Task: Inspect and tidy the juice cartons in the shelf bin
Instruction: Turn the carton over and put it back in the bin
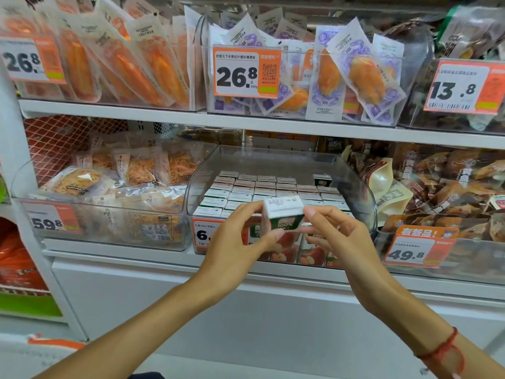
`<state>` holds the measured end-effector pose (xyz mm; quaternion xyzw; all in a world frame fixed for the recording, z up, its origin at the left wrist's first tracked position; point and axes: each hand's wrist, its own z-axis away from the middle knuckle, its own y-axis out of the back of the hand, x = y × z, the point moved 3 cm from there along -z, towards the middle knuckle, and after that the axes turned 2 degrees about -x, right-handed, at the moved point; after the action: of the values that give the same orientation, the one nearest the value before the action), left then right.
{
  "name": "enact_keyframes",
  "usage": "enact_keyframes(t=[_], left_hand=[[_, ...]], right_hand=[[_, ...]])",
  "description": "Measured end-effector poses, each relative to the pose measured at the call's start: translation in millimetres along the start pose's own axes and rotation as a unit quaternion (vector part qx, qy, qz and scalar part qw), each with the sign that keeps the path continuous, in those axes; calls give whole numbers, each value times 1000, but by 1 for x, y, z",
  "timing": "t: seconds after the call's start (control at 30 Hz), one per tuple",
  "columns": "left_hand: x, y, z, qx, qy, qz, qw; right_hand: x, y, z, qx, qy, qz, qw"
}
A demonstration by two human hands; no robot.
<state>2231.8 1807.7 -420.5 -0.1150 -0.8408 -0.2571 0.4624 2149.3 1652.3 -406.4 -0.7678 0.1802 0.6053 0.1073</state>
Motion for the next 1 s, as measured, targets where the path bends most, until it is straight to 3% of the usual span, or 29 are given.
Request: enact_keyframes(t=[0.1, 0.2, 0.33, 0.53, 0.67, 0.83, 1.0], left_hand=[[-5, 0, -1, -16, 85, 146, 986], [-9, 3, -1, 7, 139, 226, 964], [-15, 11, -2, 37, 171, 291, 941], [-19, 12, 1, -3, 207, 299, 932], [-18, 14, -1, -5, 194, 254, 948], [-8, 13, 0, -73, 197, 235, 949], [-6, 10, -2, -40, 220, 189, 956]], right_hand=[[-2, -3, 1, -45, 47, 64, 996], [1, -11, 5, -109, 128, 181, 969], [5, -20, 9, -177, 170, 227, 942], [-1, -17, 5, -111, 179, 240, 948], [2, -16, 4, -110, 141, 166, 970], [-2, -10, -2, -71, 114, 42, 990], [-3, -5, -4, -34, 63, 39, 997]])
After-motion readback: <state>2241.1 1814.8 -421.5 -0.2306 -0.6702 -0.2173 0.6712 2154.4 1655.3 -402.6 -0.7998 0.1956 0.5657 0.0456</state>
